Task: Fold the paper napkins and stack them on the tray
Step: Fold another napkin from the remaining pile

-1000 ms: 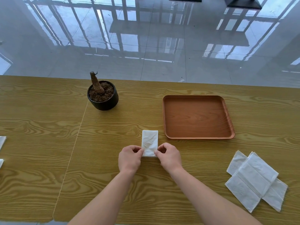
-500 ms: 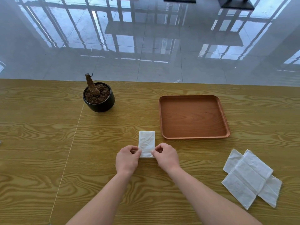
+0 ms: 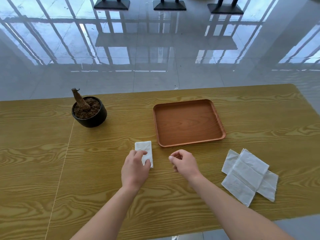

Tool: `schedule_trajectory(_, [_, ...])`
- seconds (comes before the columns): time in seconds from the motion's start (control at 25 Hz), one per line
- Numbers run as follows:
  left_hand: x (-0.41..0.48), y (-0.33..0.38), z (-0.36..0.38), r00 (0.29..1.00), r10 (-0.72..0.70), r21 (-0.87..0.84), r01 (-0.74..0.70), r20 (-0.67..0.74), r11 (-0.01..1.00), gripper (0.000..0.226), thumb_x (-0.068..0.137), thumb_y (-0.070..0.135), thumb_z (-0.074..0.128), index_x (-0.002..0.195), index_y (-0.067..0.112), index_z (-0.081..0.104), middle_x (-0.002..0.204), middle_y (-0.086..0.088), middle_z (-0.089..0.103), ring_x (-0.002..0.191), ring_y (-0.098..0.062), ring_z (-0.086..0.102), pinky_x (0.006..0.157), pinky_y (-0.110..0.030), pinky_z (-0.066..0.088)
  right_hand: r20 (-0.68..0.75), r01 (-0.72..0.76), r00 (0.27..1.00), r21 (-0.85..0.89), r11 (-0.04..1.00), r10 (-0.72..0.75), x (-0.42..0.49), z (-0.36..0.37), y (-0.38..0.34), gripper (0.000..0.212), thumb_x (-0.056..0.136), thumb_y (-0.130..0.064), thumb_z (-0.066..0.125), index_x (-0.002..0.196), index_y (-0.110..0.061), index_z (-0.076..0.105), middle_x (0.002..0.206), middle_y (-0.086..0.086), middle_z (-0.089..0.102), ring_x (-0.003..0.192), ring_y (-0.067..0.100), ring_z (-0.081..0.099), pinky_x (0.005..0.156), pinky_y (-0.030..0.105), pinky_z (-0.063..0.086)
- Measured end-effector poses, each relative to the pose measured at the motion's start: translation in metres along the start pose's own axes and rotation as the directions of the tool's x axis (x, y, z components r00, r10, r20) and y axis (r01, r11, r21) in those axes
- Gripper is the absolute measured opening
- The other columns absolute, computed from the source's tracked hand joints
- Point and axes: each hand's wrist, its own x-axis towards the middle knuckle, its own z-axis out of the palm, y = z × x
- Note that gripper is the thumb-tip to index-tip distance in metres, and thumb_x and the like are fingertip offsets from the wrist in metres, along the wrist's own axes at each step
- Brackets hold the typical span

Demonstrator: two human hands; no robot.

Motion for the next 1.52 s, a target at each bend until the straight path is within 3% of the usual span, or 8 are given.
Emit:
schedule_trajectory(0.36, [-0.037,0.068,0.064,0.962,0.184,0.000,-0.188,0.203,0.982,0.029,0.090,0.033,0.065,0.117,0.025,0.066,0.106,0.010,0.059,0.104,-0.012,0.058,0.083,-0.030,0.050,-0.262,-0.008,0.965,-0.036,0.999,-0.002,-0.035,-0.117,0.073,0.004,0.088,-0.025,0.069,0.085,-0.026,0.068,0.081,-0.005,0.071,0.077,0.017,0.069,0.074,0.041,0.060])
schedule_trajectory(0.52, [-0.058,0.110,0.103,0.926,0.226,-0.035,-0.226,0.304,0.973,0.032,0.091,0.035,0.063,0.120,0.024,0.066,0.104,0.011,0.061,0.098,-0.010,0.057,0.084,-0.027,0.049,-0.397,-0.056,0.917,-0.200,0.978,-0.029,-0.050,-0.165,0.111,0.004,0.091,-0.021,0.067,0.091,-0.025,0.067,0.084,-0.010,0.068,0.077,0.014,0.065,0.064,0.025,0.050])
schedule_trajectory(0.6, [-0.066,0.133,0.122,0.910,0.226,-0.049,-0.223,0.348,0.973,0.035,0.091,0.037,0.063,0.123,0.022,0.066,0.107,0.007,0.063,0.098,-0.012,0.059,0.086,-0.029,0.050,-0.419,-0.080,0.905,-0.333,0.940,-0.072,-0.059,-0.181,0.127,0.008,0.091,-0.020,0.065,0.097,-0.022,0.069,0.089,-0.007,0.067,0.078,0.012,0.062,0.064,0.025,0.048])
schedule_trajectory(0.76, [-0.078,0.168,0.152,0.899,0.192,0.038,-0.224,0.394,0.974,0.039,0.089,0.048,0.064,0.117,0.019,0.066,0.108,0.003,0.063,0.096,-0.016,0.059,0.079,-0.029,0.049,-0.337,-0.010,0.926,-0.477,0.879,-0.172,-0.077,-0.189,0.156,0.013,0.090,-0.021,0.066,0.103,-0.020,0.070,0.095,-0.006,0.064,0.079,0.010,0.060,0.065,0.027,0.052])
schedule_trajectory(0.88, [-0.083,0.183,0.164,0.897,0.172,0.162,-0.256,0.406,0.953,0.042,0.084,0.060,0.064,0.101,0.022,0.062,0.097,0.007,0.057,0.086,-0.014,0.054,0.066,-0.029,0.044,-0.407,-0.048,0.904,-0.405,0.913,-0.133,-0.082,-0.195,0.169,0.016,0.088,-0.020,0.069,0.104,-0.020,0.069,0.092,-0.009,0.059,0.077,0.007,0.058,0.062,0.022,0.048])
schedule_trajectory(1.04, [-0.083,0.191,0.174,0.897,0.186,0.275,-0.312,0.402,0.909,0.040,0.079,0.057,0.071,0.091,0.023,0.053,0.089,0.007,0.052,0.078,-0.014,0.047,0.060,-0.028,0.037,-0.502,-0.128,0.862,-0.352,0.927,-0.072,-0.077,-0.207,0.175,0.022,0.091,-0.020,0.067,0.113,-0.019,0.066,0.109,-0.005,0.057,0.089,0.016,0.062,0.066,0.032,0.052])
schedule_trajectory(1.32, [-0.085,0.200,0.183,0.935,0.014,0.159,-0.075,0.354,0.985,0.013,0.085,0.033,0.068,0.081,0.025,0.059,0.086,0.010,0.053,0.084,-0.013,0.050,0.065,-0.028,0.042,-0.511,-0.126,0.857,-0.332,0.935,-0.066,-0.067,-0.218,0.186,0.026,0.092,-0.014,0.062,0.119,-0.014,0.062,0.117,0.001,0.059,0.103,0.022,0.058,0.075,0.033,0.051])
schedule_trajectory(1.52, [-0.076,0.199,0.169,0.912,-0.090,-0.091,0.137,0.400,0.986,0.008,0.077,0.019,0.066,0.075,0.023,0.060,0.072,0.007,0.065,0.067,-0.013,0.061,0.053,-0.029,0.048,-0.502,-0.146,0.864,-0.324,0.935,-0.039,-0.063,-0.222,0.187,0.024,0.094,-0.019,0.059,0.118,-0.016,0.061,0.117,-0.002,0.056,0.097,0.017,0.058,0.069,0.031,0.048])
